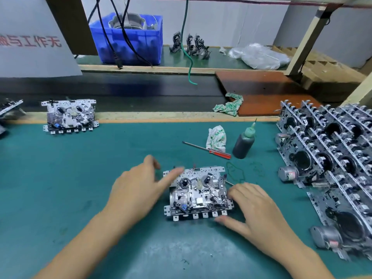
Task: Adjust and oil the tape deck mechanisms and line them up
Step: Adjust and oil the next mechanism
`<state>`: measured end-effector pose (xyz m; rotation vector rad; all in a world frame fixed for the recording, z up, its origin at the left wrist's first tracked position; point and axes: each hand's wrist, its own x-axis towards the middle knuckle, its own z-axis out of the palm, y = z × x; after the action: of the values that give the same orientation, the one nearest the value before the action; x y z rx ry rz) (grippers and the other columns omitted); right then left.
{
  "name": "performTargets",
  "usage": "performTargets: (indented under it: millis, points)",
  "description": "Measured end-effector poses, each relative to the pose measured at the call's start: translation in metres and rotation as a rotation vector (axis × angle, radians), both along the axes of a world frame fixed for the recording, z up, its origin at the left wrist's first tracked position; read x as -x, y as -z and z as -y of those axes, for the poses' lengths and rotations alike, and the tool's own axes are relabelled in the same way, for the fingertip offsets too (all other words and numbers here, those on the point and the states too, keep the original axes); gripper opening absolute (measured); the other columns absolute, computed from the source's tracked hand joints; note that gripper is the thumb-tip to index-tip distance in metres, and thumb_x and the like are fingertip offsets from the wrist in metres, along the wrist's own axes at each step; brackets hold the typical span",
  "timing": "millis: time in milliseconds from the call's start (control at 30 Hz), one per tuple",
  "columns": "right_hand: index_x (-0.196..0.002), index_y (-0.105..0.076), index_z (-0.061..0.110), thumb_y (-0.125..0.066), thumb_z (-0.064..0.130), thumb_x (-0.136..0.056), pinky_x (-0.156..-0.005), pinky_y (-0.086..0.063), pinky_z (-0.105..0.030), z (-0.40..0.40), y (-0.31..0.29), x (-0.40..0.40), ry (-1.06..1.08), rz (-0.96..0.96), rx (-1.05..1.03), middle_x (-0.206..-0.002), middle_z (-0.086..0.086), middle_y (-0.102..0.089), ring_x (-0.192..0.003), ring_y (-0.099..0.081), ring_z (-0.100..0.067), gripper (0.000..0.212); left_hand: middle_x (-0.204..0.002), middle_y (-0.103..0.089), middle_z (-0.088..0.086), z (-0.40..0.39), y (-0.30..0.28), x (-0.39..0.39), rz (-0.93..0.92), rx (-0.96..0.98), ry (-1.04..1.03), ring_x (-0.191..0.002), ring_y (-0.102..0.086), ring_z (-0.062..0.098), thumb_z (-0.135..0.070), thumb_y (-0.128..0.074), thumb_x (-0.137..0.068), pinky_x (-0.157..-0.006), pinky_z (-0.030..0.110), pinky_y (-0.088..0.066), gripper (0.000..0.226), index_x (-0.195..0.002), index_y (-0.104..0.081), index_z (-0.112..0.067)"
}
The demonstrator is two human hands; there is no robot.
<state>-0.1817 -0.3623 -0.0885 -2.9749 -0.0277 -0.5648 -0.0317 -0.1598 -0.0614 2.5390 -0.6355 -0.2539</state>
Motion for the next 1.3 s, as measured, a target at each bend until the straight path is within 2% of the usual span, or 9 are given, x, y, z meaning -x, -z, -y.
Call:
performTargets:
  millis: [67, 167, 367, 567, 767, 900, 1067, 1200, 1300]
  points:
    - [-0.073, -0.056, 0.014, -0.048, 0.062, -0.080, -0.071, -0.033, -0.025, -0.004, 0.002, -0.001, 0.020, 0.019, -0.024, -0.072, 0.005, -0.053, -0.067, -0.052, -0.019, 0.049, -0.074, -0.055, -0.015, -0.013, 0.005, 0.022, 0.248, -0.217, 0.060, -0.071, -0.055, 0.013, -0.101, 0.004, -0.047, -0.058, 0.031, -0.034, 0.086, -0.081, -0.040, -0.035]
    - [-0.065, -0.054, 0.012, -0.049, 0.058, -0.080, -0.069, -0.033, -0.026, -0.007, 0.003, -0.004, 0.022, 0.050, 0.018, -0.067, 0.003, -0.051, -0.063, -0.050, -0.021, 0.048, -0.067, -0.044, -0.013, -0.015, 0.016, 0.044, 0.264, -0.249, 0.171, -0.074, -0.057, 0.011, -0.099, -0.003, -0.047, -0.056, 0.027, -0.030, 0.079, -0.073, -0.038, -0.033]
    - [-0.062, -0.055, 0.014, -0.047, 0.057, -0.079, -0.070, -0.032, -0.027, -0.006, 0.004, -0.005, 0.051, 0.046, 0.072, -0.063, 0.004, -0.051, -0.061, -0.050, -0.021, 0.047, -0.038, -0.039, -0.006, -0.004, 0.022, 0.047, 0.448, -0.042, 0.110, -0.039, -0.051, 0.016, -0.081, -0.039, -0.054, -0.040, 0.020, -0.015, 0.056, -0.047, -0.029, -0.026]
    - [-0.062, -0.054, 0.014, -0.053, 0.065, -0.074, -0.074, -0.038, -0.030, -0.003, 0.006, -0.006, -0.028, 0.010, 0.043, -0.065, 0.005, -0.050, -0.064, -0.049, -0.019, 0.052, -0.034, -0.041, -0.003, -0.006, 0.033, 0.044, 0.617, 0.086, 0.132, -0.028, -0.044, 0.017, -0.074, -0.046, -0.060, -0.037, 0.016, -0.023, 0.062, -0.038, -0.042, -0.016]
    - [-0.059, -0.052, 0.015, -0.047, 0.059, -0.079, -0.069, -0.031, -0.024, -0.004, 0.008, -0.009, 0.031, 0.091, 0.074, -0.060, 0.005, -0.049, -0.059, -0.047, -0.019, 0.049, -0.041, -0.045, -0.011, -0.019, 0.035, 0.034, 0.477, 0.141, 0.289, -0.035, -0.040, 0.009, -0.078, -0.050, -0.059, -0.036, 0.018, -0.032, 0.061, -0.048, -0.043, -0.019]
    - [-0.060, -0.050, 0.014, -0.053, 0.058, -0.076, -0.081, -0.036, -0.028, -0.002, 0.010, -0.007, -0.014, 0.090, 0.020, -0.060, 0.004, -0.046, -0.061, -0.046, -0.018, 0.047, -0.038, -0.042, -0.005, -0.017, 0.037, 0.037, 0.578, 0.130, 0.285, -0.031, -0.042, 0.017, -0.059, -0.051, -0.071, -0.031, 0.019, -0.033, 0.052, -0.047, -0.045, -0.014]
    - [-0.059, -0.051, 0.012, -0.054, 0.057, -0.075, -0.086, -0.037, -0.033, 0.000, 0.011, -0.004, -0.010, 0.110, 0.039, -0.061, 0.003, -0.048, -0.062, -0.049, -0.020, 0.048, -0.039, -0.043, -0.006, -0.016, 0.035, 0.039, 0.602, 0.127, 0.306, -0.031, -0.043, 0.018, -0.063, -0.050, -0.070, -0.031, 0.021, -0.032, 0.052, -0.050, -0.044, -0.015]
    - [-0.059, -0.054, 0.013, -0.051, 0.056, -0.079, -0.083, -0.038, -0.033, -0.005, 0.013, -0.005, 0.040, 0.150, 0.077, -0.060, 0.003, -0.050, -0.060, -0.050, -0.021, 0.048, -0.037, -0.042, -0.005, -0.009, 0.032, 0.047, 0.522, 0.106, 0.156, -0.031, -0.046, 0.017, -0.076, -0.048, -0.056, -0.033, 0.023, -0.030, 0.059, -0.048, -0.034, -0.019]
    - [-0.058, -0.052, 0.014, -0.049, 0.057, -0.081, -0.080, -0.037, -0.033, -0.007, 0.014, -0.005, 0.057, 0.150, 0.070, -0.059, 0.003, -0.049, -0.060, -0.049, -0.021, 0.049, -0.035, -0.043, -0.004, -0.004, 0.031, 0.049, 0.461, 0.079, 0.062, -0.032, -0.049, 0.019, -0.073, -0.047, -0.055, -0.034, 0.024, -0.033, 0.058, -0.045, -0.048, -0.017]
